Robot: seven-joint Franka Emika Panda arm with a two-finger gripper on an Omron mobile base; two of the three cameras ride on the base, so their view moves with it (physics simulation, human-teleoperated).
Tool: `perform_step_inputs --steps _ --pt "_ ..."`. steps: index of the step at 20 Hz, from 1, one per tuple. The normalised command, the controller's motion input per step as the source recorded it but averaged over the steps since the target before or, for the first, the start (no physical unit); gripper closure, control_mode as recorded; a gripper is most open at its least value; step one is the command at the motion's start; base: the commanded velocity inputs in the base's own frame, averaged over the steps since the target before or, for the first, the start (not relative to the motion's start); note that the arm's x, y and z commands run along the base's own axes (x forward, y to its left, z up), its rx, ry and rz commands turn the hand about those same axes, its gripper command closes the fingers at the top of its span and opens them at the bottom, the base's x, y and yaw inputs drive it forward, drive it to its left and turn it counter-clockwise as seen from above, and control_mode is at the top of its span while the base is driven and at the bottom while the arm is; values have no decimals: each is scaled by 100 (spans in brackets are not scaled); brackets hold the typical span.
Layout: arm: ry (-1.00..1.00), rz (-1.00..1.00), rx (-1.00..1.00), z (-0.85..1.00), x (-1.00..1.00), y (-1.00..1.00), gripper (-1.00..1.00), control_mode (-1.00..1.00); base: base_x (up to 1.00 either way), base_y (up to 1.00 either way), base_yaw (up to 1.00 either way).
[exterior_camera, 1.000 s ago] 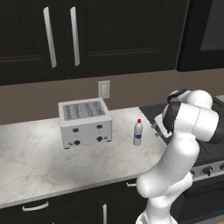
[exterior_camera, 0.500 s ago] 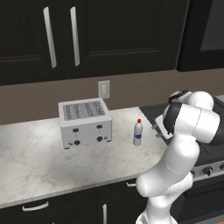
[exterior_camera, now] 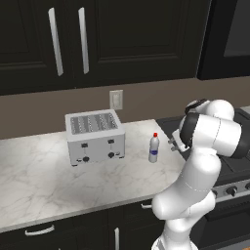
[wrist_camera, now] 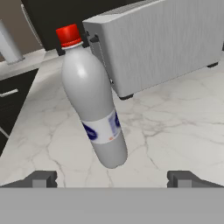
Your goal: Place the drinks on the dining counter in a tight cluster.
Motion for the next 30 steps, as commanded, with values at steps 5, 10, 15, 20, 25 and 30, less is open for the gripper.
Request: perform_step_inputs --steps 5,10,15,20,25,30 --pt "16 -3 1 0 0 0 -100 -100 0 0 0" --pt "5 0 0 0 0 3 -100 -100 0 0 0" --pt "-5 0 2 0 0 16 -100 -100 0 0 0" --pt "-16 0 1 0 0 19 -100 -100 0 0 0" --pt "-8 0 0 0 -2 14 -100 -100 0 0 0" --pt "0 0 0 3 -5 14 -100 -100 0 0 0"
